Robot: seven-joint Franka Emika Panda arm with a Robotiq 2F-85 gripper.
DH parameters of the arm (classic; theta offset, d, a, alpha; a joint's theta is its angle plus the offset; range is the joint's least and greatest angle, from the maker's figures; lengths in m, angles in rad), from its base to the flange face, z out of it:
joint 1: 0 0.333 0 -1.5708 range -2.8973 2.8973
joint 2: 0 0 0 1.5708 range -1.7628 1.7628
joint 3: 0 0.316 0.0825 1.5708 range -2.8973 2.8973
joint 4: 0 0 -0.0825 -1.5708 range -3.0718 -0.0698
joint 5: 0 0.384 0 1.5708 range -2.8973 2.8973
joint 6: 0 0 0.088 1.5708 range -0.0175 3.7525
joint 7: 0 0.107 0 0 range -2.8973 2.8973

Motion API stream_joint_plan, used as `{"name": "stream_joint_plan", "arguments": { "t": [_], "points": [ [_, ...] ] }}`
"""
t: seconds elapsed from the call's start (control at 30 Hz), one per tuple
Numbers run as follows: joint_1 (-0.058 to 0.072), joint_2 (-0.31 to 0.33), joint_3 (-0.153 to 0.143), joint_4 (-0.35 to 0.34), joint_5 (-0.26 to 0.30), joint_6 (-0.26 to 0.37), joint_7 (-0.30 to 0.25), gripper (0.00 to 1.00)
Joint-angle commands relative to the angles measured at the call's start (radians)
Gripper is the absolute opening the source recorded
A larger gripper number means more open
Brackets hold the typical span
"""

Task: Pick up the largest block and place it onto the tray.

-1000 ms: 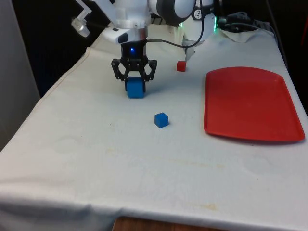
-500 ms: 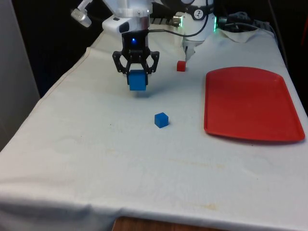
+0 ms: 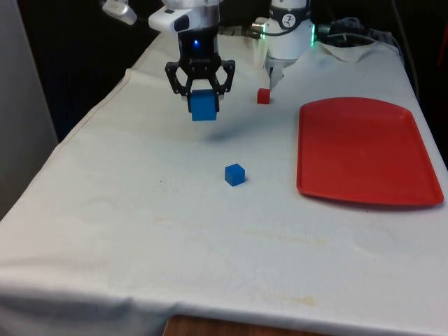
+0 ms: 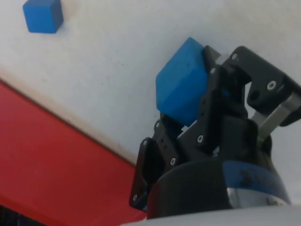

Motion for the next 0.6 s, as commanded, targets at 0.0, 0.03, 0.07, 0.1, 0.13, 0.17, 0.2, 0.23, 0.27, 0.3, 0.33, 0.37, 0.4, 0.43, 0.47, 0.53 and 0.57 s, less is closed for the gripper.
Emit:
{"name": "stream_joint_plan", "arguments": {
  "t": [0.0,0.03,0.07,0.1,0.13,0.17,0.2,0.23,0.27,0.3,0.33,0.37,0.4,0.43,0.47,0.53,0.57],
  "points": [
    [0.018,-0.009,-0.023,0.003,-0.032,-0.016,0.025,0.0],
    [0.018,-0.015,-0.024,0.003,-0.041,-0.02,0.031,0.0],
    [0.018,-0.022,-0.023,0.003,-0.05,-0.022,0.037,0.0],
    [0.018,-0.035,-0.022,0.004,-0.067,-0.028,0.049,0.0],
    [0.001,-0.028,-0.001,0.001,-0.036,-0.011,0.025,0.0],
    [0.019,-0.042,-0.022,0.004,-0.076,-0.032,0.056,0.0],
    [0.019,-0.048,-0.022,0.005,-0.084,-0.035,0.063,0.0],
    [0.019,-0.054,-0.021,0.005,-0.092,-0.038,0.069,0.0],
    [0.02,-0.062,-0.021,0.006,-0.102,-0.042,0.076,0.0],
    [0.02,-0.068,-0.02,0.007,-0.111,-0.046,0.084,0.0],
    [0.021,-0.075,-0.02,0.007,-0.12,-0.05,0.091,0.0],
    [0.022,-0.082,-0.019,0.008,-0.129,-0.055,0.099,0.0],
    [0.023,-0.088,-0.018,0.009,-0.138,-0.058,0.107,0.0],
    [0.025,-0.102,-0.017,0.009,-0.156,-0.065,0.124,0.0],
    [0.027,-0.109,-0.016,0.01,-0.166,-0.07,0.134,0.0],
    [0.029,-0.116,-0.014,0.011,-0.176,-0.074,0.144,0.0],
    [0.03,-0.123,-0.013,0.011,-0.186,-0.078,0.154,0.0]
  ]
}}
